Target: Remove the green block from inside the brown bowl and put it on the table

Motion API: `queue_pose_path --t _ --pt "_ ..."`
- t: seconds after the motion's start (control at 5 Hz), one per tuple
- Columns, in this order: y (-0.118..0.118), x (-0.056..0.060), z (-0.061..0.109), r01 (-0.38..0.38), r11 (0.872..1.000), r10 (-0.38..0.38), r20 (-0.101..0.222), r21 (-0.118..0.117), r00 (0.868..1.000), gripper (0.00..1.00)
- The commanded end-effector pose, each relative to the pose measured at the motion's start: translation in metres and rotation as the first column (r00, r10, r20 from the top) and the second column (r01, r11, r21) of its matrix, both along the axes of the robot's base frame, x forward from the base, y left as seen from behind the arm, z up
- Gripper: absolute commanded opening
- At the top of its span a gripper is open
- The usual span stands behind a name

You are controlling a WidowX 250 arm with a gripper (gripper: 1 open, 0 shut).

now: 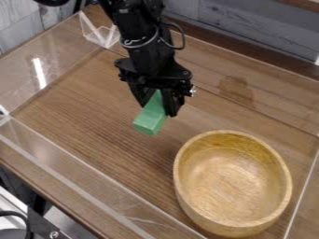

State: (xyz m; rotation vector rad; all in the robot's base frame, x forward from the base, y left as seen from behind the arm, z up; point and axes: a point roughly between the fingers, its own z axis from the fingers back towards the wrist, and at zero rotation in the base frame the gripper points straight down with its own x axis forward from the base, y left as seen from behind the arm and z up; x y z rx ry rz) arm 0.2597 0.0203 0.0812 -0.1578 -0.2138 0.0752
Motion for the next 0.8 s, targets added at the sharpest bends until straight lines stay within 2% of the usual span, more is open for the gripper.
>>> queue_pose_path --t 0.0,0.6 --pt "0.0037 0.0043 0.0057 -0.014 1.000 0.014 0.036 0.001 0.999 0.00" --pt "0.0028 0.0042 -0.0002 -0.018 1.000 0.018 0.038 -0.011 0.999 0.00"
